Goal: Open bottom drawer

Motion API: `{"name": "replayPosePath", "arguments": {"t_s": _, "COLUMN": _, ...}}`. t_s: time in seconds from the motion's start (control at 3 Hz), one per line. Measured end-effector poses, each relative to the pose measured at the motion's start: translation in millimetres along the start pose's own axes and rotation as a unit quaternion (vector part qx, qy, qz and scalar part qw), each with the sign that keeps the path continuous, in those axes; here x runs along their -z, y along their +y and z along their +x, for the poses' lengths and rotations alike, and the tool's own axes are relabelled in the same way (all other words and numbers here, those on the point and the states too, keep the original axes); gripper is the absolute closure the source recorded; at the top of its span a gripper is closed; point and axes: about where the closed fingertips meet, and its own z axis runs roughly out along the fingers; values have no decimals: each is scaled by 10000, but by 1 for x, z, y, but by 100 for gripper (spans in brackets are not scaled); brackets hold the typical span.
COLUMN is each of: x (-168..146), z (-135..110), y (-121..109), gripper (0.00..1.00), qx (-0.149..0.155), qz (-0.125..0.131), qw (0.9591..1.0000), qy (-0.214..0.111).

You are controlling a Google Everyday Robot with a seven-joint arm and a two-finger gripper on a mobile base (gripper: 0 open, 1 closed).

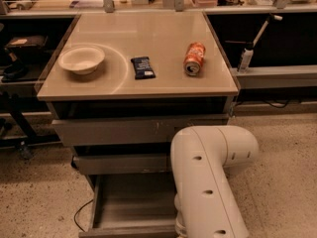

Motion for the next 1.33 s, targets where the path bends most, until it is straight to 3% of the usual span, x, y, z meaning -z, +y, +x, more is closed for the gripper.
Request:
{"name": "replayPosePath", "arguments": {"t_s": 0.33, "x": -15, "z": 11, "y": 9, "gripper": 0, "qx": -16, "qz": -169, "qw": 9998, "qy": 133}}
{"name": "replayPosePath", "arguments": {"t_s": 0.67, "x": -14, "z": 11, "y": 9, "gripper": 0, "qx": -16, "qz": -170, "qw": 9998, "qy": 134}}
{"name": "replayPosePath", "arguments": {"t_s": 1.0, "x": -18, "z": 36, "y": 26, "gripper": 0, "qx": -183, "qz": -302, "qw": 9992, "qy": 201}}
{"name": "replayPosePath", "arguments": {"t_s": 1.33, "x": -18, "z": 36, "y": 26, "gripper": 0, "qx": -184, "qz": -302, "qw": 9992, "qy": 201}}
